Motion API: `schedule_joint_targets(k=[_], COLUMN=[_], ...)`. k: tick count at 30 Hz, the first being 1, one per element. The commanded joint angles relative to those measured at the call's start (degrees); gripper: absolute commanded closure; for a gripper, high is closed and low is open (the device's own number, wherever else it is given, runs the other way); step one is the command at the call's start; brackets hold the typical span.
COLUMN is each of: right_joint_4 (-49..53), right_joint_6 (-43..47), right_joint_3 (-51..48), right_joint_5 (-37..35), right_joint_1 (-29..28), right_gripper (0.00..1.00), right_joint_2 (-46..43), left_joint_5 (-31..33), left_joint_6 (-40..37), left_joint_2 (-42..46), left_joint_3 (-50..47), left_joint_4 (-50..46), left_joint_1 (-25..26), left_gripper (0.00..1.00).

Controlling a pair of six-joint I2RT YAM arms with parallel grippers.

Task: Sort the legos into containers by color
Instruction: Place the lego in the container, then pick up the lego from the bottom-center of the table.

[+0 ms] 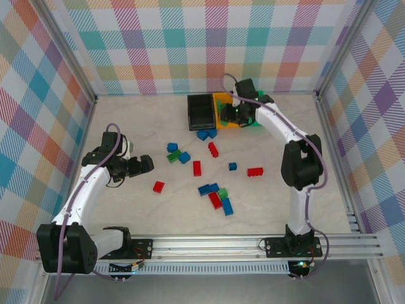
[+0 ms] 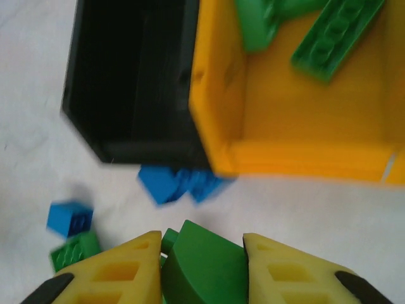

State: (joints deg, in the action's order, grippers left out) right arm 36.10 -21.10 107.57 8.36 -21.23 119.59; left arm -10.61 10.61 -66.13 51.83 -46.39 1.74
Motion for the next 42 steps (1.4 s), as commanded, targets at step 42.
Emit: schedule_joint_targets(k=[42], right_joint_4=[1.50], right_joint_6=[-0.06], right_joint_3=[-46.86], right_joint_5=[0.20], right_joint_1=[-22.27], right_gripper=[0.46], right_joint_2=[-20.00], left_joint_5=[-0.44], left_joint_6=[-1.25], left_joint_2=[0.16], left_joint_3=[0.73], left_joint_4=[0.14], left_joint_1=[0.22], left_gripper=[0.00])
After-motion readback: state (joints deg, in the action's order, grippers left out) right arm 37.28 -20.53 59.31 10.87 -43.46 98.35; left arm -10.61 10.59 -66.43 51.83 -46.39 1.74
